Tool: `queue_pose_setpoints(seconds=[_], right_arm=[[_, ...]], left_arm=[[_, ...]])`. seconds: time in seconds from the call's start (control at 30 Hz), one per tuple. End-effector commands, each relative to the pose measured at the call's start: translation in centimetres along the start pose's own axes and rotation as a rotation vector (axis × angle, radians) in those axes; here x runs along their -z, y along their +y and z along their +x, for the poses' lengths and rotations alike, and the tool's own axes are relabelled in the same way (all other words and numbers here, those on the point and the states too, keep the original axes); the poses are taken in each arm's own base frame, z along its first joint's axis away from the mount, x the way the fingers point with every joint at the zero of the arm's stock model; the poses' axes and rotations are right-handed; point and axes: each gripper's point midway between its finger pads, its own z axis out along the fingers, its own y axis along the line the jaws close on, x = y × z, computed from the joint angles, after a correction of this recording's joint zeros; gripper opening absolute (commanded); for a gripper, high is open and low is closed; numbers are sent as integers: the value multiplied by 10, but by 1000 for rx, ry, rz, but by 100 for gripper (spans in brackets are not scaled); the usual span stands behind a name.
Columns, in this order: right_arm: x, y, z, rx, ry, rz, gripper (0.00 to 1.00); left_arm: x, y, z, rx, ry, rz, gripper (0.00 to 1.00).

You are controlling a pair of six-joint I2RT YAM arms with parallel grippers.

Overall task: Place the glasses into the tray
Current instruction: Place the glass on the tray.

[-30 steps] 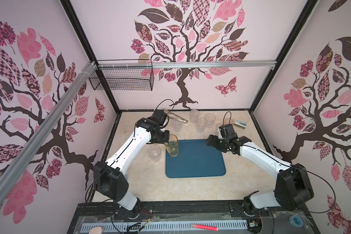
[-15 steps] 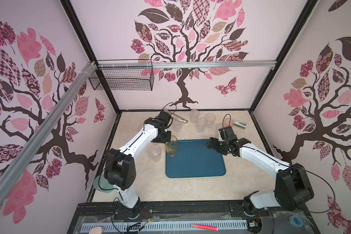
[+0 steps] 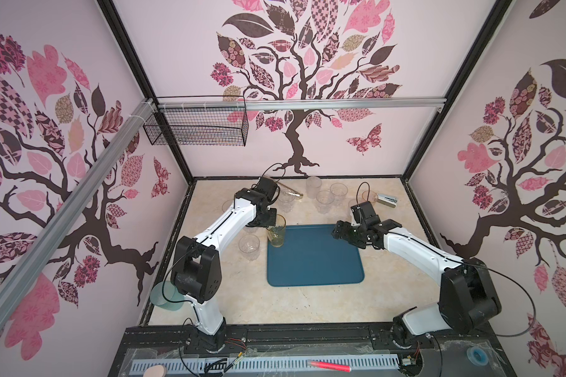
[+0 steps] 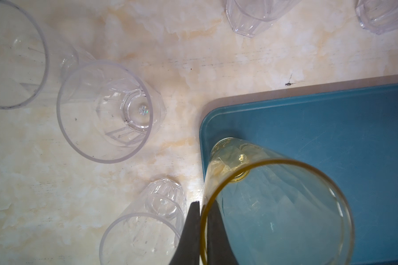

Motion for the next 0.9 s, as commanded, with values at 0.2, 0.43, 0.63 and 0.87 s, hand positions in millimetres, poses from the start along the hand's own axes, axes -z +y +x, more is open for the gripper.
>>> queue_pose_setpoints(seconds=[0.2,0.43,0.63,0.87], right_arm=[[-6,0,-10,2,33,82,88],[-16,3,-11,-16,82,101,88],[-20,8,-13,-35,87,87,86],[-21,9,-13,-39,92,89,86]], left_arm=[[-20,1,-17,2,-20,-36,0],[-25,8,-26,13,-27,-47,0],[-31,15,-25,24,-10,-52,0],[-34,14,-23,30,-1,-37,0]])
